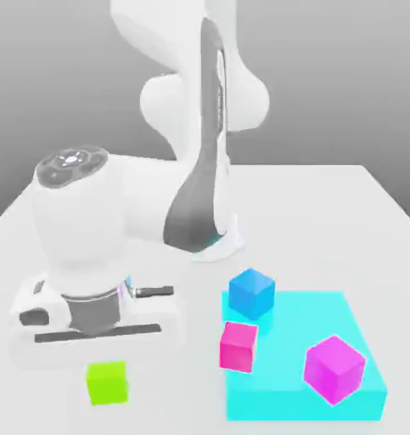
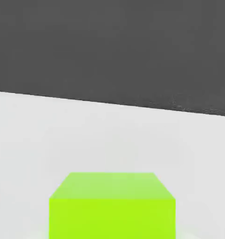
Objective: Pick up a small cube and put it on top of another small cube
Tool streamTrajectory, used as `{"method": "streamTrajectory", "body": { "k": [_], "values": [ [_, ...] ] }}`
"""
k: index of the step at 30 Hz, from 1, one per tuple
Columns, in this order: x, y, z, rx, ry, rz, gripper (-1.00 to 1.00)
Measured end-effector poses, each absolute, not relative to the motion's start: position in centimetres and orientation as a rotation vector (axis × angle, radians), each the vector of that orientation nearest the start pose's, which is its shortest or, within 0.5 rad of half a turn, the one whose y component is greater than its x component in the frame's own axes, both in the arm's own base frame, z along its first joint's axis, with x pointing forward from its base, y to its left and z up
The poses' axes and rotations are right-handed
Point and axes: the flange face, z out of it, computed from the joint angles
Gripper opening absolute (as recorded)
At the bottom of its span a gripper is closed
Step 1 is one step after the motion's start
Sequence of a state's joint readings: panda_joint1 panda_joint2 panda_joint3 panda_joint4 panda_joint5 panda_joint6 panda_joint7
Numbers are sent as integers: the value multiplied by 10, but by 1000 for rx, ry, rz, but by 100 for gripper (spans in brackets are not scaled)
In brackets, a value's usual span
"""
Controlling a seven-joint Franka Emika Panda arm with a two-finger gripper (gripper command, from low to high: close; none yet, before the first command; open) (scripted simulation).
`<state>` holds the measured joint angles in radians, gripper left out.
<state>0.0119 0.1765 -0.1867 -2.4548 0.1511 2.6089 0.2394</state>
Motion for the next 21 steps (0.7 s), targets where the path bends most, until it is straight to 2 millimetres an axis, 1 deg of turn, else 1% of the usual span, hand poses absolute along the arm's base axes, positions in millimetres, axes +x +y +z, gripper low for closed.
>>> {"method": "streamTrajectory", "body": {
  "k": [2,3,6,11,15,19,20,21],
  "values": [
    [462,-66,241,-3010,687,36,-100],
    [457,-51,247,-3024,602,39,-100],
    [435,-16,265,-3052,367,44,-100],
    [394,20,289,-3074,27,40,-100],
    [356,48,302,-3079,-269,29,-100],
    [318,70,309,-3070,-565,12,-100],
    [309,74,309,-3066,-632,8,-100],
    [305,76,304,-3063,-666,5,-100]
  ]
}}
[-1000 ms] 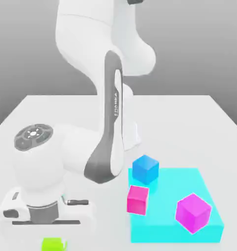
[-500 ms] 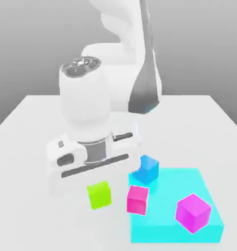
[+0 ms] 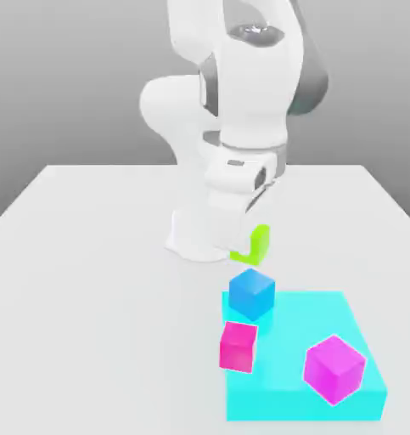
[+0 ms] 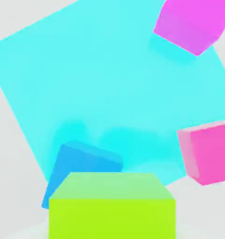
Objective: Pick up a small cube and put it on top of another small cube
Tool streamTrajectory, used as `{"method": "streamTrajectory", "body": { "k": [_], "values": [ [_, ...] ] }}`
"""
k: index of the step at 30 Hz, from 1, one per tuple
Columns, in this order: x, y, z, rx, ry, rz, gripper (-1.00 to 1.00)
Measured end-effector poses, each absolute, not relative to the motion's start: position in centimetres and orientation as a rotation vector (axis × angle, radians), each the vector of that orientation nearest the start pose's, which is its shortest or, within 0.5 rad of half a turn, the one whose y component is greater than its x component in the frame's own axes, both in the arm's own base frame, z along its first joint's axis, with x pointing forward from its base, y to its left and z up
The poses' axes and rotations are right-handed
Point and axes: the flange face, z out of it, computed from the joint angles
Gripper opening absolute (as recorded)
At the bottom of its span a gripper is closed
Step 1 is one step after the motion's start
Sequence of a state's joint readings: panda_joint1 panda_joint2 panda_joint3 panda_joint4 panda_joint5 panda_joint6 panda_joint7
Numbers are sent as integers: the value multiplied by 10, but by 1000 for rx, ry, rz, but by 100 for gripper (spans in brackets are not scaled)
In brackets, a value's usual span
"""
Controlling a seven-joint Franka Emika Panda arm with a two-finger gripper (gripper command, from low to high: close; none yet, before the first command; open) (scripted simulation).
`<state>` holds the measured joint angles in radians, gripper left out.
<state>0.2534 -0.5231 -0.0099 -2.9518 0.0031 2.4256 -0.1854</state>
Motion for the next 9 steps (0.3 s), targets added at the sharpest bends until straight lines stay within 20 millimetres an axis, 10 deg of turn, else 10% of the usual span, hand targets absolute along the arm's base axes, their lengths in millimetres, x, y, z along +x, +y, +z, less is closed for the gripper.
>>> {"method": "streamTrajectory", "body": {
  "k": [5,6,9],
  "values": [
    [302,79,259,-3061,-699,3,-100],
    [301,78,250,-3062,-699,3,100],
    [301,78,250,-3062,-699,3,100]
  ]
}}
